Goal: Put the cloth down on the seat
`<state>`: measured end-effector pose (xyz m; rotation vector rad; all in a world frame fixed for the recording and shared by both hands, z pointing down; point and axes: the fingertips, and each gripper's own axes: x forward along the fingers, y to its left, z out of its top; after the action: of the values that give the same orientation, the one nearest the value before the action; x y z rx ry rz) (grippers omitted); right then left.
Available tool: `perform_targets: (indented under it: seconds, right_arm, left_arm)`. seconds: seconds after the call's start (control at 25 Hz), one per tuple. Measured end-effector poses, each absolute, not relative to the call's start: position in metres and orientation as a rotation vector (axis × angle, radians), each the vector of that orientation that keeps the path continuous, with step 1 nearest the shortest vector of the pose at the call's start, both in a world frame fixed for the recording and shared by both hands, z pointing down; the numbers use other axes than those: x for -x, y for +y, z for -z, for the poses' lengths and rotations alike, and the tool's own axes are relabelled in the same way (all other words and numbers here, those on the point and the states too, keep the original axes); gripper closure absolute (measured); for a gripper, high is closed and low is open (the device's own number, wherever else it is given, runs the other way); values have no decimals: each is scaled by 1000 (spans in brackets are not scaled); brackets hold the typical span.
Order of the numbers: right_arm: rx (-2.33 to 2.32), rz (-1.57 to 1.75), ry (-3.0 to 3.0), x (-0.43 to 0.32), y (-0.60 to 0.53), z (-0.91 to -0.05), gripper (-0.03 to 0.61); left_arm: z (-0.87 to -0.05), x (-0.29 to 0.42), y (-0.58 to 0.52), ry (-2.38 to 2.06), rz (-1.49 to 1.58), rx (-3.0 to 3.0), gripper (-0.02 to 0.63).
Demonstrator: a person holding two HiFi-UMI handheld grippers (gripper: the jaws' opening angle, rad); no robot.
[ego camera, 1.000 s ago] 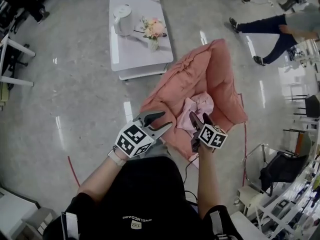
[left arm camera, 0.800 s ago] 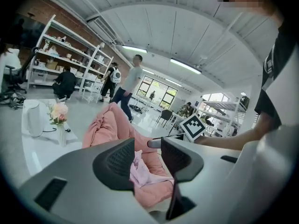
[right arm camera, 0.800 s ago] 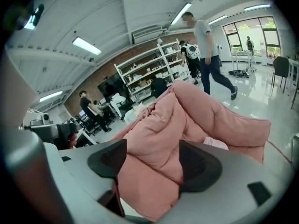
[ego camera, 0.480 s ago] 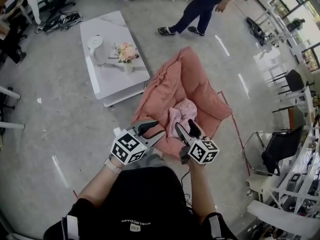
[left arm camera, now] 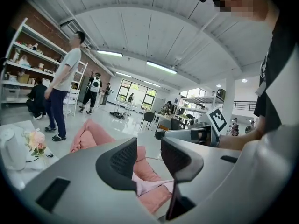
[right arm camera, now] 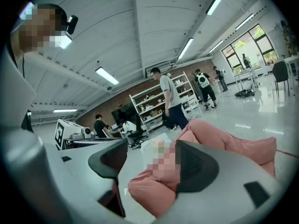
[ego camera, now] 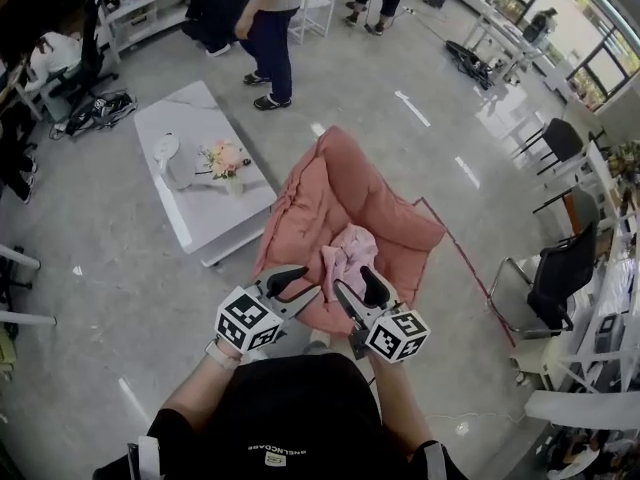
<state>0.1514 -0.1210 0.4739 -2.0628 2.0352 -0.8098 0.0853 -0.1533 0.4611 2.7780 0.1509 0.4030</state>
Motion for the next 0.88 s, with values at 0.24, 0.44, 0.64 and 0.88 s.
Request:
perform_targets:
  seconds: [0.24,0.44,0.64,0.88]
  right_arm:
    - [2066,730,2036,-145,-98,-442,235]
    - [2083,661,1977,-141,-80,-424,236]
    - [2119,548,1955,-145,-53,-408,257]
    - [2156,483,1905,-143,-35,-401,387]
  left_arm:
    - [-430,-91,-144,189,-352,-2825,467]
    - [-407,-89,-139,223,-254,-2855,511]
    - [-392,-93,-129,158,-196,-2868,569]
    - [-386,-84,-126,132,-165,-2880,597]
